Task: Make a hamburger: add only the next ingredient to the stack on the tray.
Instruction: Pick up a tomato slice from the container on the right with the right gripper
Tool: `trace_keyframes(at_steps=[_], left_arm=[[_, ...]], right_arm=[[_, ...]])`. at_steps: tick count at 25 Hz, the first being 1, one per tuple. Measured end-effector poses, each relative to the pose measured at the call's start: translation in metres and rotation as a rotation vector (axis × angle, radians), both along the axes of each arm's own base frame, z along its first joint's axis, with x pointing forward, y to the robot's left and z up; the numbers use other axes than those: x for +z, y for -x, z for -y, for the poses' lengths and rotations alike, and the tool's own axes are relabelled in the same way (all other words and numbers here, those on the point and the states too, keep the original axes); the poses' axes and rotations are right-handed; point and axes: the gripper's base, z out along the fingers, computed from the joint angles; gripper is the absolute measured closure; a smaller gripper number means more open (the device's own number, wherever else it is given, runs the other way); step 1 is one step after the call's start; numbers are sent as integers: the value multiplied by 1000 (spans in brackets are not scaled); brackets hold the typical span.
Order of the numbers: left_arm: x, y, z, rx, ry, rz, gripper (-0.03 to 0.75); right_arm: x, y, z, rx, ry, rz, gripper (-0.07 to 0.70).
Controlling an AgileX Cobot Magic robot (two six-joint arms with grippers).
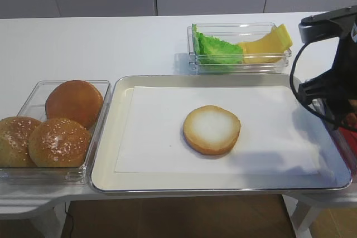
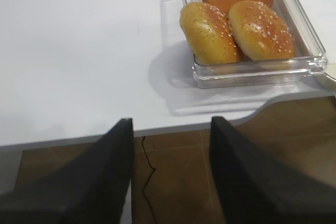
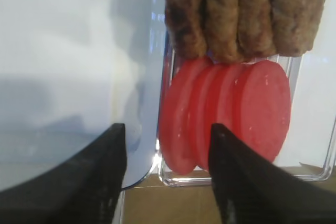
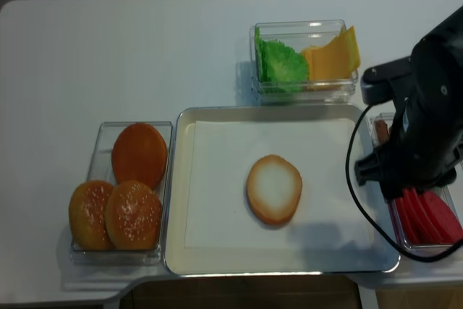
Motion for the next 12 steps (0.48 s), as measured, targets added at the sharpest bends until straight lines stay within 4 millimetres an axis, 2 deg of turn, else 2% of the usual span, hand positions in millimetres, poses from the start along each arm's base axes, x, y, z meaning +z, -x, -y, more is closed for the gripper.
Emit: trace_keyframes(at_steps=[12], left_arm=[[0,0,0,0,0,0,367]], right_arm=[[-20,-11,-3,14,40,-53,270]])
